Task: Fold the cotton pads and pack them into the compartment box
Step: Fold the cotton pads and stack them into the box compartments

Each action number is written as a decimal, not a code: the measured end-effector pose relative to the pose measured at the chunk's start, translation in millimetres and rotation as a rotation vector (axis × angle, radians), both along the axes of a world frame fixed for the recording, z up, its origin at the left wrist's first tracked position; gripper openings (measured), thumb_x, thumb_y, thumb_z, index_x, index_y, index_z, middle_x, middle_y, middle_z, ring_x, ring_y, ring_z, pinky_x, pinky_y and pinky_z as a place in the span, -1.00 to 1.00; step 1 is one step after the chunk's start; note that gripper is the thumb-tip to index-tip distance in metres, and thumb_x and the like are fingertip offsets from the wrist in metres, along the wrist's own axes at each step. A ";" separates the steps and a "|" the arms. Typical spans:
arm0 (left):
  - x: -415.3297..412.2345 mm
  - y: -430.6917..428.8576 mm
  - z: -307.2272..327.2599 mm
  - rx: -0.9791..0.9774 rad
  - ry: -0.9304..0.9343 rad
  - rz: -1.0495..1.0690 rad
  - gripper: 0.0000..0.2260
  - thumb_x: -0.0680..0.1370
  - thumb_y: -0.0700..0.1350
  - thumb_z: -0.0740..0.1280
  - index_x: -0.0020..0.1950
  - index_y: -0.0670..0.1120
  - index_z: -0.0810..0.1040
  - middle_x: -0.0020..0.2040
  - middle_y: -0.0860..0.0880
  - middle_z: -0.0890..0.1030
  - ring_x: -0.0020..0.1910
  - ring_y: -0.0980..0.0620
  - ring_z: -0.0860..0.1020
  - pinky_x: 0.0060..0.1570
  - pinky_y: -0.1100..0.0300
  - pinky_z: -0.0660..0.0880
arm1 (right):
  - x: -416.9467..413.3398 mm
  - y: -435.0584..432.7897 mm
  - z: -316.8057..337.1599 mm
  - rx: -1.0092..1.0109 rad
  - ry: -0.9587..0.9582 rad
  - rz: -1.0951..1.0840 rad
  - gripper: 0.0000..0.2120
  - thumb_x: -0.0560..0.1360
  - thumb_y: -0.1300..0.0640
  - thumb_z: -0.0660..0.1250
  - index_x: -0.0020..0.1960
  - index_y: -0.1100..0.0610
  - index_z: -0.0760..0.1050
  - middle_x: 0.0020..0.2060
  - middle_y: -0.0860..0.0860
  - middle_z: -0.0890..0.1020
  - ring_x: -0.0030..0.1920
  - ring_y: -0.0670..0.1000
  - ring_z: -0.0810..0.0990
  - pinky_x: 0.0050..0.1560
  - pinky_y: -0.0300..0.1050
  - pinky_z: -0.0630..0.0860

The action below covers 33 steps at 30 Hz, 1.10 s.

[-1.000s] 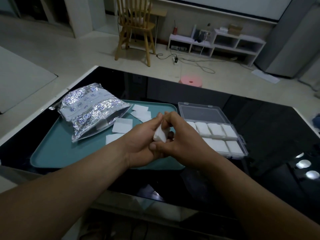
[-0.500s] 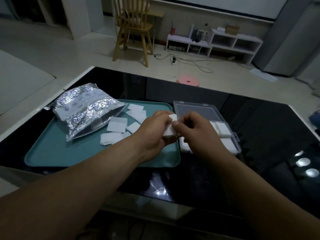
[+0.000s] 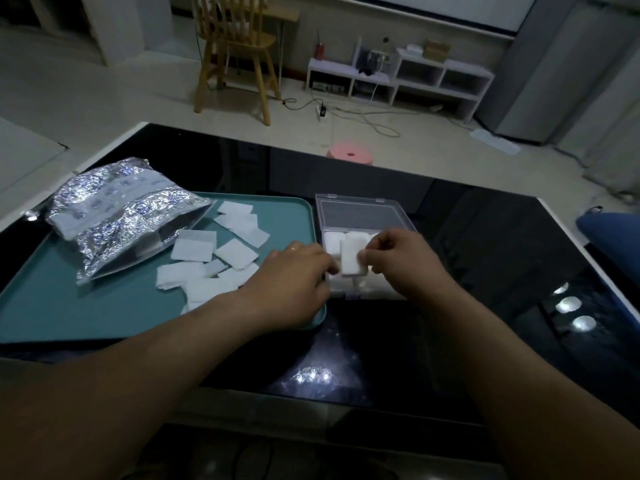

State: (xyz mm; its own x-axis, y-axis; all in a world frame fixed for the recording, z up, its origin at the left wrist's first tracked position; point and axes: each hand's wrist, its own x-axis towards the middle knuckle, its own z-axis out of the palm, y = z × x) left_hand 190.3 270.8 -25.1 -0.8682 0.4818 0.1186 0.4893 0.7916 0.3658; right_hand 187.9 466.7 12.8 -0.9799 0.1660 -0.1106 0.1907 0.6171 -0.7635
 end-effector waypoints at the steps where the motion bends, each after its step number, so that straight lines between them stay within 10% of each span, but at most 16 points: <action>1: 1.9 1.4 -3.2 -0.028 0.046 0.001 -0.75 0.59 -0.03 0.26 0.27 0.06 0.55 0.25 0.02 0.53 0.26 -0.08 0.46 0.20 -0.03 0.39 | -0.6 -2.7 -4.4 0.043 -0.012 0.012 -0.91 0.48 0.18 0.54 -0.12 0.13 0.63 -0.23 0.00 0.68 -0.21 -0.03 0.62 -0.27 -0.16 0.42; 15: 1.4 0.4 -12.7 -0.085 0.071 -0.035 -0.66 0.58 0.01 0.23 0.35 0.12 0.54 0.31 0.02 0.43 0.28 -0.07 0.39 0.21 -0.02 0.37 | -6.0 -14.0 -29.2 0.258 -0.071 0.045 -0.93 0.46 0.12 0.47 -0.17 0.04 0.59 -0.24 -0.03 0.67 -0.17 0.00 0.65 -0.11 -0.01 0.60; 21: -2.5 -22.3 15.7 0.007 0.053 0.063 -0.63 0.59 -0.05 0.25 0.41 0.10 0.51 0.31 -0.02 0.45 0.31 -0.11 0.38 0.29 -0.11 0.37 | -12.3 -37.2 -21.3 0.308 0.162 0.014 -0.87 0.50 0.05 0.40 -0.19 0.03 0.51 -0.27 -0.07 0.61 -0.19 -0.01 0.58 -0.21 -0.06 0.38; 30: 1.4 -164.5 30.6 -0.207 -0.182 0.277 -0.91 0.58 -0.11 0.30 -0.03 0.09 0.51 0.08 0.02 0.58 0.02 -0.04 0.53 -0.05 0.08 0.46 | -11.2 -126.4 -23.1 0.368 0.171 0.530 -0.91 0.59 0.07 0.35 0.05 -0.03 0.62 -0.11 -0.12 0.64 -0.01 0.03 0.63 -0.01 -0.06 0.56; 33: 11.2 -171.8 26.9 -0.270 -0.233 0.237 -0.85 0.59 0.02 0.36 0.14 0.08 0.51 0.08 0.06 0.50 0.02 0.02 0.46 -0.07 0.12 0.36 | -12.9 -149.6 -26.2 0.413 0.076 0.656 -0.83 0.58 -0.03 0.40 0.15 -0.06 0.62 -0.07 -0.16 0.59 0.04 0.00 0.61 0.06 -0.09 0.54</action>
